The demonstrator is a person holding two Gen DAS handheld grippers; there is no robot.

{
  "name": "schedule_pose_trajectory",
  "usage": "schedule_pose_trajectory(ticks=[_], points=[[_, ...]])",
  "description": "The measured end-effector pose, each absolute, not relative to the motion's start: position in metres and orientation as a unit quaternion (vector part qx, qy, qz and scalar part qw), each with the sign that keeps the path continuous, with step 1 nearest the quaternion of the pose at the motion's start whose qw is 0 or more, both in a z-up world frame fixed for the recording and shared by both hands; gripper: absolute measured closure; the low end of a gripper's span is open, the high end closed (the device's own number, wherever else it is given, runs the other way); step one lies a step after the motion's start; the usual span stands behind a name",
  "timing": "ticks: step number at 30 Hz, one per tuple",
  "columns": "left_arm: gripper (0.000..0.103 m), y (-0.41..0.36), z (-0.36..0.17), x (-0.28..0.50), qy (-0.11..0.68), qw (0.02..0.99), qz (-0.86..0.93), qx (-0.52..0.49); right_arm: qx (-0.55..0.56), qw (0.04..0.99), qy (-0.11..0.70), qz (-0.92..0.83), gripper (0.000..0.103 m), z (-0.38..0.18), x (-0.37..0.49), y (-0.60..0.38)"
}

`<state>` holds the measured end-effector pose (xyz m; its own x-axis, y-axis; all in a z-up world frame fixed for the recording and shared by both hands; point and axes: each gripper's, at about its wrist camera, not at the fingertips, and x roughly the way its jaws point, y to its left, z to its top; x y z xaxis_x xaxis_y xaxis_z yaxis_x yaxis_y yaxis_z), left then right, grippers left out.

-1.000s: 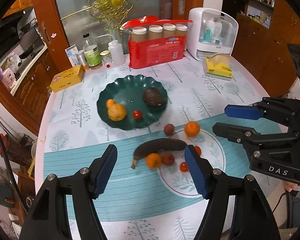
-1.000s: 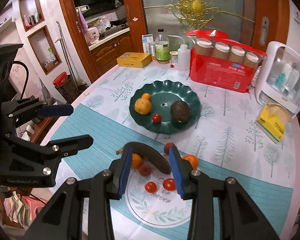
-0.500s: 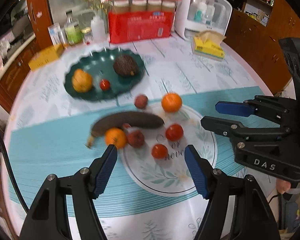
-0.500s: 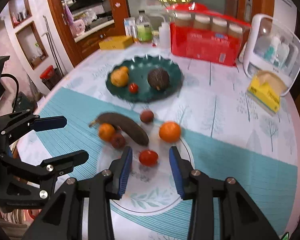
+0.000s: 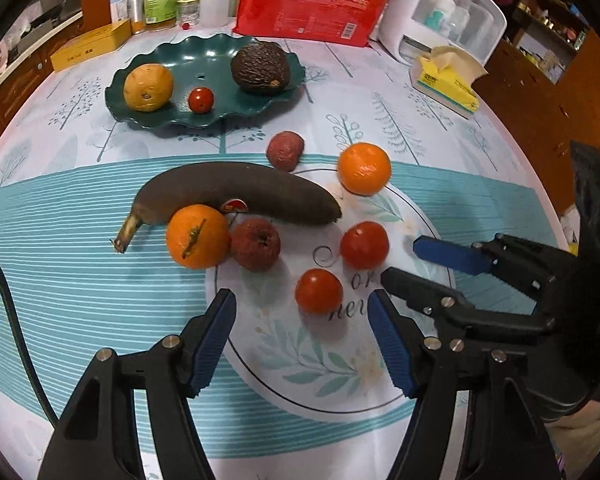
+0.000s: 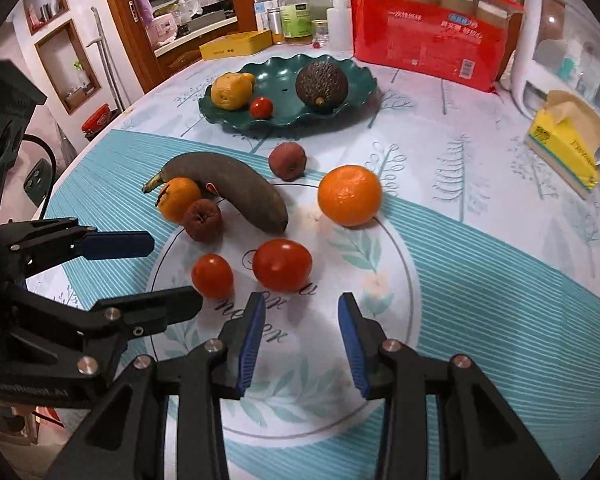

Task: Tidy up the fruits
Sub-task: 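Move both tools back over the white plate toward the tomatoes, then grasp a tomato with the left tool while the right tool grasps another tomato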

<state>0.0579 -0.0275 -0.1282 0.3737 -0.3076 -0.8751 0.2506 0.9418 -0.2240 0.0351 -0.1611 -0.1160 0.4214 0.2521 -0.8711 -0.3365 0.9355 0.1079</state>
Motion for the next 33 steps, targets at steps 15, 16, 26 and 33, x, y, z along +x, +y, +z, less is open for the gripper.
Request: schedule_pose_trajectory(ticks=[15, 16, 26, 33], points=[[0.040, -0.025, -0.136, 0.065, 0.547, 0.819, -0.169, -0.046, -0.040, 0.851, 0.490, 0.185, 0.069, -0.132, 0.048, -0.151], [0.040, -0.027, -0.137, 0.065, 0.547, 0.818, -0.171, -0.045, -0.040, 0.852, 0.490, 0.180, 0.069, -0.133, 0.046, -0.153], [0.060, -0.055, -0.148, 0.069, 0.556, 0.809, -0.189, -0.023, -0.010, 0.856, 0.496, 0.143, 0.070, -0.130, 0.027, -0.184], [0.075, -0.069, -0.148, 0.068, 0.547, 0.816, -0.188, 0.002, 0.000, 0.856, 0.500, 0.133, 0.069, -0.130, 0.020, -0.191]])
